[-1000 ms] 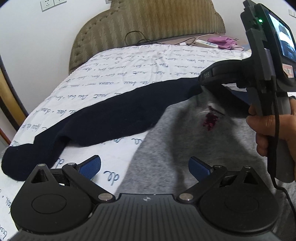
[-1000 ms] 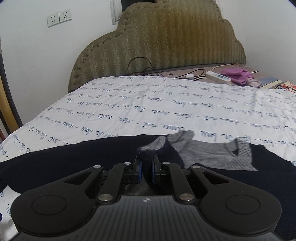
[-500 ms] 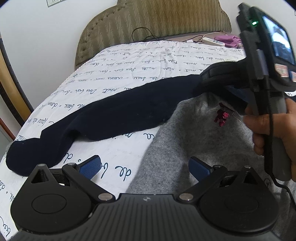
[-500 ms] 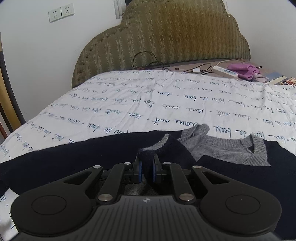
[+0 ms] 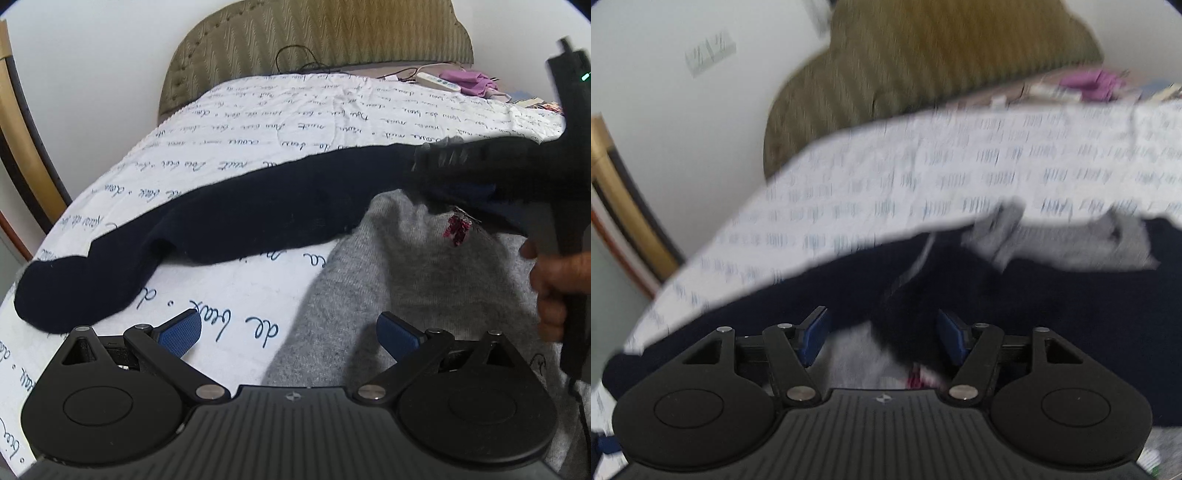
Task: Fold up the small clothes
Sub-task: 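Open the right tool to lay the sleeve on the chest, then grasp the grey cuff of the other navy sleeve with the left tool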
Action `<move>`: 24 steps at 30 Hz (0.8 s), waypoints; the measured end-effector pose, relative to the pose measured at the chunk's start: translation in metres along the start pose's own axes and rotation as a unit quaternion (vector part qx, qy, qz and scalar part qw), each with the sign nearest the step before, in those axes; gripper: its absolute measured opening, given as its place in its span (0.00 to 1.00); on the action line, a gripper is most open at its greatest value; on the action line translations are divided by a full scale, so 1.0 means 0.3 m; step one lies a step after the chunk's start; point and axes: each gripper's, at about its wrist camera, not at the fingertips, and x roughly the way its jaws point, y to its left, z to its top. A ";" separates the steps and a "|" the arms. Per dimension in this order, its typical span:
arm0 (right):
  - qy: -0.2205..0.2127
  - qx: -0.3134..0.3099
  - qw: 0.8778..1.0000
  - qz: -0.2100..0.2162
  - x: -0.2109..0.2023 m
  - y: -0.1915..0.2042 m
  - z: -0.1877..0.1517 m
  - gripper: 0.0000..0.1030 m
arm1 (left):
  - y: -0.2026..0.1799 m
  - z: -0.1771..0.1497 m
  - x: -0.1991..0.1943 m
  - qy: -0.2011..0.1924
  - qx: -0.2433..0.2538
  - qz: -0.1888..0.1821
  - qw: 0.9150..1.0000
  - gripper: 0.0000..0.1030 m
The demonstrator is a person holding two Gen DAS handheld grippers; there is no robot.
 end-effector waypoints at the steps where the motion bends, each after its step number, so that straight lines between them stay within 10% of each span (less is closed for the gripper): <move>1: -0.006 -0.001 1.000 -0.006 -0.009 0.004 -0.007 0.61 | 0.003 -0.003 -0.004 -0.001 -0.002 -0.001 1.000 0.99; 14: -0.032 -0.009 0.999 0.024 -0.126 0.042 -0.064 0.74 | 0.339 -0.015 -0.007 -0.016 -0.149 0.081 0.985 0.96; 24: -0.052 -0.028 0.996 0.063 -0.215 0.117 -0.107 0.76 | 0.746 -0.116 0.038 -0.013 -0.410 0.061 0.910 0.90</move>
